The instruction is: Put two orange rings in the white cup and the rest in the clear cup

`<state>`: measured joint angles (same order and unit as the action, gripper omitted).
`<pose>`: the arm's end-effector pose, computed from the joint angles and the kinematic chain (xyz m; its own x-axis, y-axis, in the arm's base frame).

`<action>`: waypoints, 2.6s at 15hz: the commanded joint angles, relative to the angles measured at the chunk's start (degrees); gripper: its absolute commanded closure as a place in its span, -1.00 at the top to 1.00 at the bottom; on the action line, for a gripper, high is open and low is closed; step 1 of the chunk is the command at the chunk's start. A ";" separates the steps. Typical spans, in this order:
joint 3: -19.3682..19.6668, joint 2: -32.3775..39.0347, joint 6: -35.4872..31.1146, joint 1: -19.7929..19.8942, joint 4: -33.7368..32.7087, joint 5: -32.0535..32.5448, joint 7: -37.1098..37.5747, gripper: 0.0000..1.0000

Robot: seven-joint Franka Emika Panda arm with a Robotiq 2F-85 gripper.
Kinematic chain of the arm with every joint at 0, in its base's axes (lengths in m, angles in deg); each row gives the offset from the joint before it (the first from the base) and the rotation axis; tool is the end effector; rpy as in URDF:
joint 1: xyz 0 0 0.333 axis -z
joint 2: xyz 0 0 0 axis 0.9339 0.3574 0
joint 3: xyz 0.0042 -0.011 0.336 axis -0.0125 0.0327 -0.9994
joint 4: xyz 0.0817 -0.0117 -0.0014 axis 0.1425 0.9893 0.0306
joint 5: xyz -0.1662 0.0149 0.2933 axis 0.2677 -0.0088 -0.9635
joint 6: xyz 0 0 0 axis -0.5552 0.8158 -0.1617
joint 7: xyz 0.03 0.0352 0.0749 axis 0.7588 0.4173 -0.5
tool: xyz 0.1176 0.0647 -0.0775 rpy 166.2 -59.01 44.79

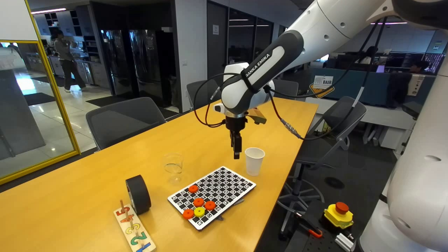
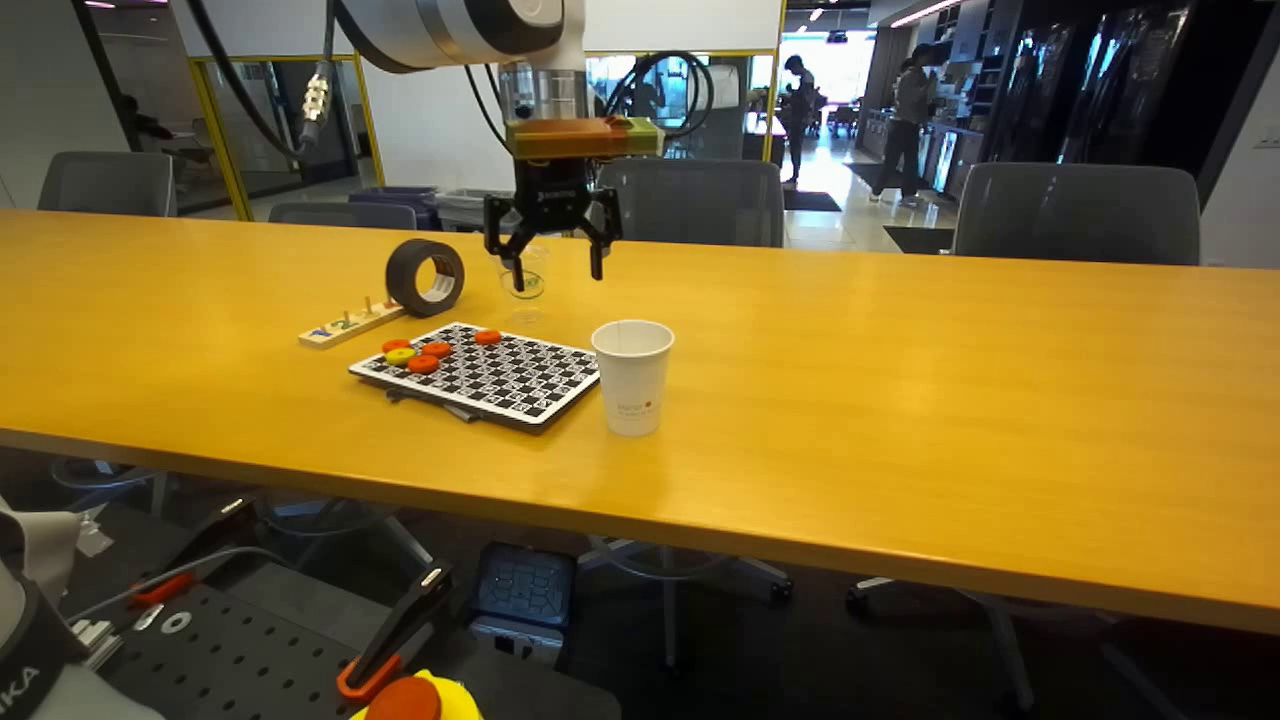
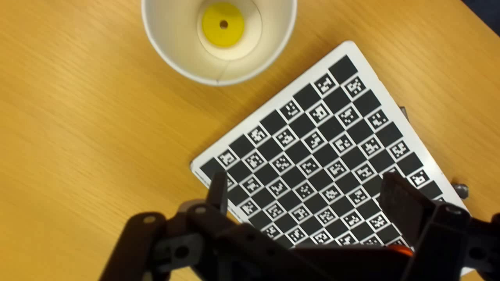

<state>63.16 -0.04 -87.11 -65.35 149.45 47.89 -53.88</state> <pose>0.4667 -0.0526 0.3370 0.6657 0.7444 -0.0513 0.7460 -0.6657 0.0209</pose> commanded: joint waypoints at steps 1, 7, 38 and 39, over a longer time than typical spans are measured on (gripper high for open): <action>-2.42 0.50 1.16 -2.52 -0.90 -1.21 1.11 1.00; -5.60 2.81 -0.76 -5.15 0.15 -3.29 1.28 1.00; -12.61 10.63 -15.79 -6.63 6.88 -7.72 8.73 1.00; -12.63 10.94 -15.71 -6.60 6.52 -7.65 8.82 1.00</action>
<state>51.16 9.50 -103.40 -72.14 158.13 40.33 -46.23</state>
